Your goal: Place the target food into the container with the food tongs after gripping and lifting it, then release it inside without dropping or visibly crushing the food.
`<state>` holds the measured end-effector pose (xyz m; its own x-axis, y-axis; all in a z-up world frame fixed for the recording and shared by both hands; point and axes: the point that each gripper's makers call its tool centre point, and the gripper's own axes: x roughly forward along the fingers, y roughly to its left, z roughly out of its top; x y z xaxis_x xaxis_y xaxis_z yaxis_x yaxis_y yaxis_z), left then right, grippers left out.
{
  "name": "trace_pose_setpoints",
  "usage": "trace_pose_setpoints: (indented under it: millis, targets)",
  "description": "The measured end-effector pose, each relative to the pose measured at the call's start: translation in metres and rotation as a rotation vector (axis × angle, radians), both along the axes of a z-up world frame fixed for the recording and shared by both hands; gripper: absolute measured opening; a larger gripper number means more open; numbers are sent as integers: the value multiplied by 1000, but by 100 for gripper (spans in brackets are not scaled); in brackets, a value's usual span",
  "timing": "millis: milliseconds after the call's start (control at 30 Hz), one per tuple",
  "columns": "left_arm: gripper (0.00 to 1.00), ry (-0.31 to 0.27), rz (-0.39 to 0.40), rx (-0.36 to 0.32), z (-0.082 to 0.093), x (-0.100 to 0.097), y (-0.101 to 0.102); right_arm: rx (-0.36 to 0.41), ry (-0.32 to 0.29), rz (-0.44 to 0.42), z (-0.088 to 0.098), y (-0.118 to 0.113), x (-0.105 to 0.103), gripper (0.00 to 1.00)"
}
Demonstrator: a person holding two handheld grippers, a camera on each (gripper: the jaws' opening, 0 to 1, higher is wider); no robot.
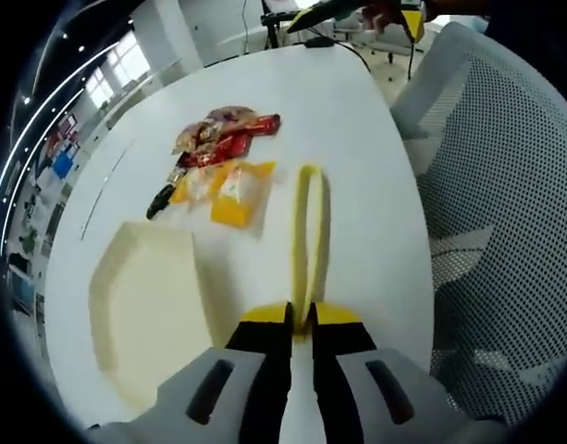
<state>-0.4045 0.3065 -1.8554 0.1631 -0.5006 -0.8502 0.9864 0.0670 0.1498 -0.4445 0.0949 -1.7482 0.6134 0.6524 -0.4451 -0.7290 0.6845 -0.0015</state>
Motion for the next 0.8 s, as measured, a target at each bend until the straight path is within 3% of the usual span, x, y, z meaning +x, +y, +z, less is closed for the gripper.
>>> trace_pose_setpoints:
  millis: [233,333,433,800]
  targets:
    - [2,13,14,0,-1,0,0,-9,-6,-11,-1,-2,1,100]
    - [2,60,57,-19,0,-1,2,-2,4,-21,-1,-3,1,100]
    - [1,65,54,-21,1,-3,4,-4,4,-22,-1,-3,1,100]
    - [1,41,35,-58,22,-2,-1,-7,9,-10,-1,0,1,100]
